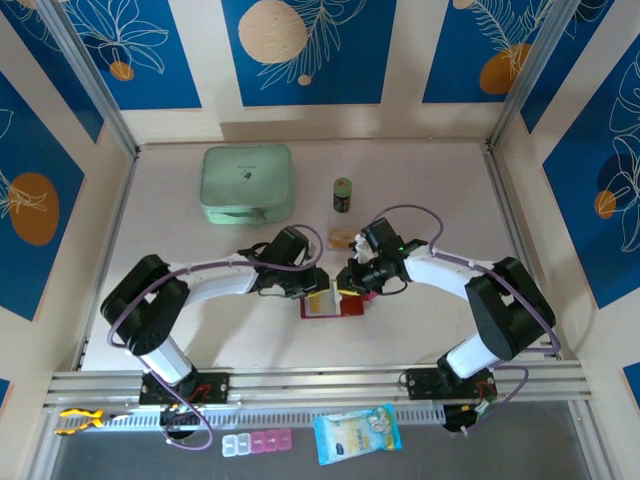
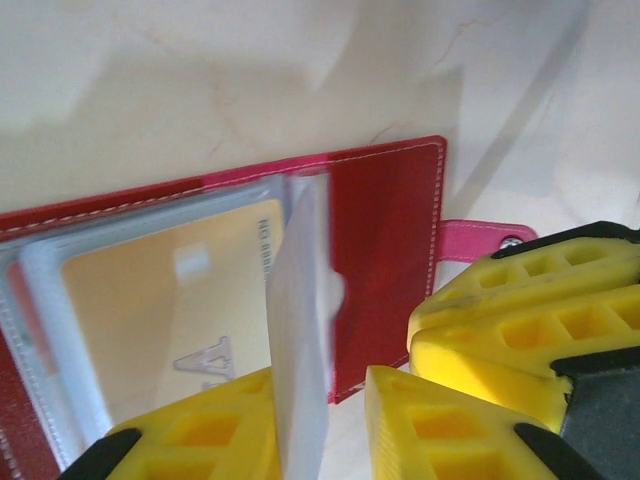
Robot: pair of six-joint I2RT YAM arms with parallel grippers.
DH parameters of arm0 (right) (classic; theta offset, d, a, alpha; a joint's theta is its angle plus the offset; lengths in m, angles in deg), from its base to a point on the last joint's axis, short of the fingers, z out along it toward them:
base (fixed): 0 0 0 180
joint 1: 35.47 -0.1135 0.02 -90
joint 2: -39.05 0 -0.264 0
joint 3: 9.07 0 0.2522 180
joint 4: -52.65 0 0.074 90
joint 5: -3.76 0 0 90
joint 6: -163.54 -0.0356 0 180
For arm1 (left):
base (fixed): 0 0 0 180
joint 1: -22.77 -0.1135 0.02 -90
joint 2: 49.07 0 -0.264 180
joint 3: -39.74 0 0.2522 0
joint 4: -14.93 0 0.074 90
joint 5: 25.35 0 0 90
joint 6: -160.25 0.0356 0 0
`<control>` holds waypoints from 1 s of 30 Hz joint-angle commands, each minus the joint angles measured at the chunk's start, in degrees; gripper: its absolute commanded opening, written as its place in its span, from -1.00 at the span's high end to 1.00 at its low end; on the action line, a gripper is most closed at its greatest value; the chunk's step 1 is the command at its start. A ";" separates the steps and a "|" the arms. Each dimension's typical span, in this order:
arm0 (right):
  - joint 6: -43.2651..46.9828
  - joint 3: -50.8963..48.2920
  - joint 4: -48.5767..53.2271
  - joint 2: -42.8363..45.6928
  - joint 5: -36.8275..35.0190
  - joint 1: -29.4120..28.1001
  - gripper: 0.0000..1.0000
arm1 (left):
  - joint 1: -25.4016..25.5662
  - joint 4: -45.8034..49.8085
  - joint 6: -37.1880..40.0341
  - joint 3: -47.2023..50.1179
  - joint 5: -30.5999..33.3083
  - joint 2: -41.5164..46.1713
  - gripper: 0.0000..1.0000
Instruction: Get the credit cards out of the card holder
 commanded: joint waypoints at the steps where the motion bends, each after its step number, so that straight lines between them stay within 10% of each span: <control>1: 0.50 1.21 3.24 2.43 -0.61 0.85 0.67 | 1.05 0.87 -0.32 -2.14 -1.14 -1.35 0.44; 30: 1.83 -4.33 7.09 14.53 0.11 9.51 0.47 | 4.55 3.73 0.93 -13.00 -1.65 -10.12 0.06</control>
